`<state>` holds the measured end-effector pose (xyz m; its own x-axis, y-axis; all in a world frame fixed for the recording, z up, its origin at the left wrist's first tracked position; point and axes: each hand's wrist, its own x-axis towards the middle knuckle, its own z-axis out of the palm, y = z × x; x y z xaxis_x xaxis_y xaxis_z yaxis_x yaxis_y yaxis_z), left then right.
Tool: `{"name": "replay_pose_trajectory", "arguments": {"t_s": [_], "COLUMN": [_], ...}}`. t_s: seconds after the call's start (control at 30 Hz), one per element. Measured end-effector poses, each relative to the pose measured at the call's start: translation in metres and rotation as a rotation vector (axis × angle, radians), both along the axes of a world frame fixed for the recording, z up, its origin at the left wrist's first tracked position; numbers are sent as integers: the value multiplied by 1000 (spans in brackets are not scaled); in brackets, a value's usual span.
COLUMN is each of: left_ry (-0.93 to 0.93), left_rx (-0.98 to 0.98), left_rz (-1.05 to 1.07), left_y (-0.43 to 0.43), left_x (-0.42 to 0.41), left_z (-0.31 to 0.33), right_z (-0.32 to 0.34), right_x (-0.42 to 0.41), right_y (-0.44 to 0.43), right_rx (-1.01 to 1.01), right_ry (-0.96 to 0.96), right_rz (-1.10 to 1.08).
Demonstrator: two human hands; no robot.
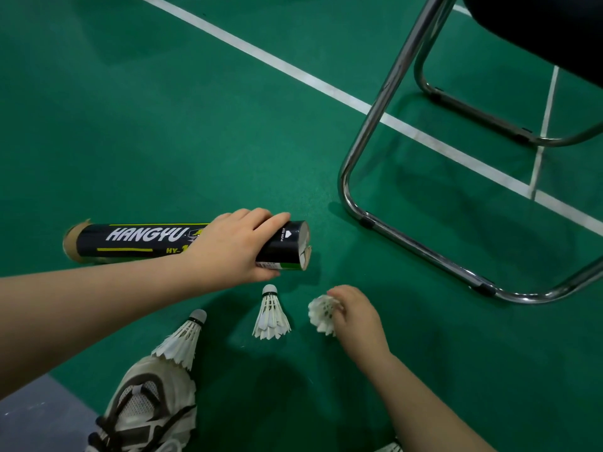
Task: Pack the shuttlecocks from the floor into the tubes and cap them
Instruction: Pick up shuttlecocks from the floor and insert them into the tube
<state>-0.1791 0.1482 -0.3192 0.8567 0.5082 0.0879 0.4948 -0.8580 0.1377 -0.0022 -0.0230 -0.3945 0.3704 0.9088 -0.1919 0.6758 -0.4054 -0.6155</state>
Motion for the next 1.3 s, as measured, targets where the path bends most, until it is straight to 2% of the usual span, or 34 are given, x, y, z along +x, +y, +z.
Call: {"name": "replay_pose_trajectory", "arguments": {"t_s": [0.13,0.27,0.37,0.47,0.6,0.7,0.83,0.9,0.93,1.0,1.1,1.17,1.3], "left_ry": [-1,0,-6,-35,-96,-107,-101,-103,-109,-125,-153,-163,-173], "left_rx": [-8,-20,-32,-50,-67,-64,-77,-75,-76,-82,-78,-82,-72], "left_rz": [13,25,26,46,86,75,63,64,68,85,114,120,88], "left_y": [0,1,-3,-4,-1,-6,-5,-4,-4,-2,1,3,-1], "left_x": [2,3,6,8,11,14,9,7,6,7,7,7,6], "left_z": [2,2,2,4,9,11,11,11,11,14,17,18,17], "right_z": [34,76,100,106,90,85,83,81,81,86,93,95,98], "right_x": [5,9,7,-4,-14,-23,-16,-12,-12,-15,-21,-26,-32], "right_y": [23,49,60,67,71,68,69,72,72,69,65,64,65], "right_rx": [291,578,670,569,481,388,170,86,106,288,540,520,359], "right_ry": [136,435,645,771,698,493,277,306,367,525,541,520,416], "right_rz": [-282,-476,-388,-241,-313,-321,-113,-46,-83,-243,-298,-184,101]}}
